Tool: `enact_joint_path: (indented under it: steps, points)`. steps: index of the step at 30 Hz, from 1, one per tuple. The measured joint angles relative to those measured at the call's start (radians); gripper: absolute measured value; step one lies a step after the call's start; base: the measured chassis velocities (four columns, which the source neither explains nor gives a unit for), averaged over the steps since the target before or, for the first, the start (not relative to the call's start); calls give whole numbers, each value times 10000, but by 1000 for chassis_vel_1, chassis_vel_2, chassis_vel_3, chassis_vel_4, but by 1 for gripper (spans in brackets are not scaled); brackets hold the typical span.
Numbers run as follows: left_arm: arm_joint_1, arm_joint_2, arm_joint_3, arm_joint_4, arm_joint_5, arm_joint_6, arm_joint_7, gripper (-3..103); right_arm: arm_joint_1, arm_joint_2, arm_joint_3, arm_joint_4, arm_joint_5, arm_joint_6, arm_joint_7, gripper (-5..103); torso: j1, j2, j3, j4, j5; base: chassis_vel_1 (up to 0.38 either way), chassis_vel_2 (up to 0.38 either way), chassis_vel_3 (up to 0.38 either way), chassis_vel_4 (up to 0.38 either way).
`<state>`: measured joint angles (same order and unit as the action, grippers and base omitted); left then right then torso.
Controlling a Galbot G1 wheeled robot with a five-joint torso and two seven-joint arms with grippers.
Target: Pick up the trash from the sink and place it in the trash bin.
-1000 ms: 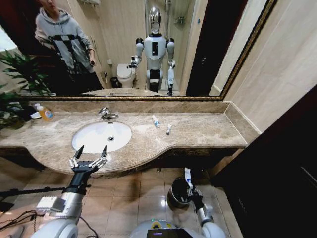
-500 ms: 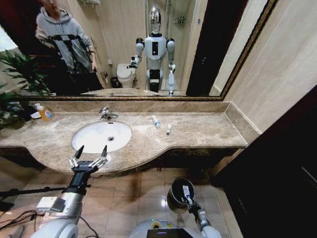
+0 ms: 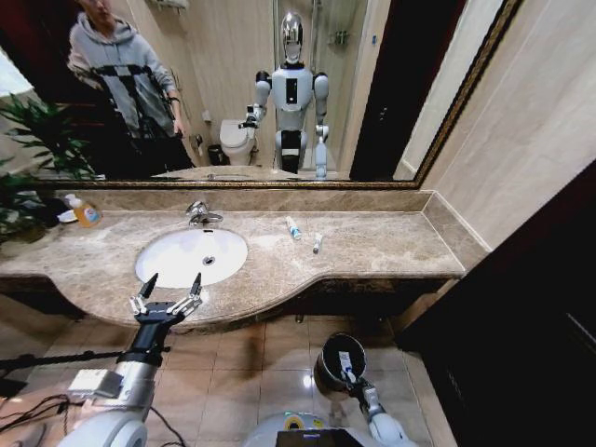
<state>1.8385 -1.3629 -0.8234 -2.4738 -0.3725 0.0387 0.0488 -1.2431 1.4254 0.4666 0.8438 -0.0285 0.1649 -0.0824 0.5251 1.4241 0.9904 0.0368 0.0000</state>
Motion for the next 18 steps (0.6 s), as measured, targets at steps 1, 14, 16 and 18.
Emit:
enact_joint_path:
  steps: [1, 14, 16, 18]
  points:
    - [0, 0, 0, 0, 0, 0, 0, 100, 27, -10, 6, 27, -12, -14, 0, 25, 0, 0, 0, 0, -1, 0, 0, 0, 0]
    - [0, 0, 0, 0, 0, 0, 0, 100, -182, -90, 21, 539, 18, -177, 94, 72, 0, 0, 0, 0, 0, 0, 0, 0, 0]
    - [0, 0, 0, 0, 0, 0, 0, 100, -248, -90, 23, 616, 19, -175, 110, 78, 0, 0, 0, 0, 0, 0, 0, 0, 0]
    - [0, 0, 0, 0, 0, 0, 0, 100, -378, -95, 24, 767, 16, -168, 132, 83, 0, 0, 0, 0, 0, 0, 0, 0, 0]
